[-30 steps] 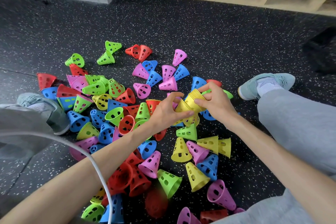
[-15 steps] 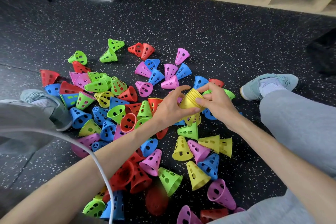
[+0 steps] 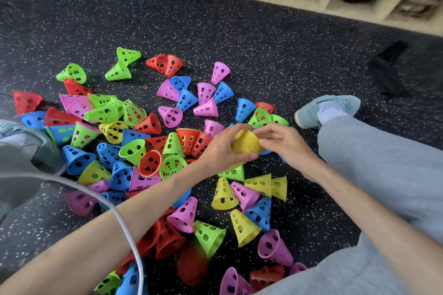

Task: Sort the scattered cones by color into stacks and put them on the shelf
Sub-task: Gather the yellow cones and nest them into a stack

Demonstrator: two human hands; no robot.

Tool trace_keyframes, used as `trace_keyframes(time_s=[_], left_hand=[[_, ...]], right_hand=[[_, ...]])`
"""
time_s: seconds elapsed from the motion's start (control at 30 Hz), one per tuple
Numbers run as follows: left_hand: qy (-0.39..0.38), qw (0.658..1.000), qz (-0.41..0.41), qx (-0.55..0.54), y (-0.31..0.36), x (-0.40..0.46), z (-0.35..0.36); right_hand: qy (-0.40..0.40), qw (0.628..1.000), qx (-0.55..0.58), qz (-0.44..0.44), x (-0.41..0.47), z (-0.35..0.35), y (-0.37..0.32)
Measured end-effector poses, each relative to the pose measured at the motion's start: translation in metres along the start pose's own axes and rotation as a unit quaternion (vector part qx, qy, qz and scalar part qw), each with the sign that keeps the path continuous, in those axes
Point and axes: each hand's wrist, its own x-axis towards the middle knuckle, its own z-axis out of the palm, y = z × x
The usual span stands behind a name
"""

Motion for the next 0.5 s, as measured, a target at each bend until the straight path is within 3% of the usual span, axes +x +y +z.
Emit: trace_keyframes(time_s=[0.23, 0.5], left_hand=[[-0.026, 0.999, -0.022, 0.011, -0.012, -0.006, 0.002], [-0.038, 0.998, -0.038, 0.044, -0.024, -0.026, -0.001]], right_hand=[[0.038, 0.984, -0.149, 0.087, -0.017, -0.025, 0.041], [-0.061, 0.947, -0.276, 0.150, -0.023, -0.007, 0.073]])
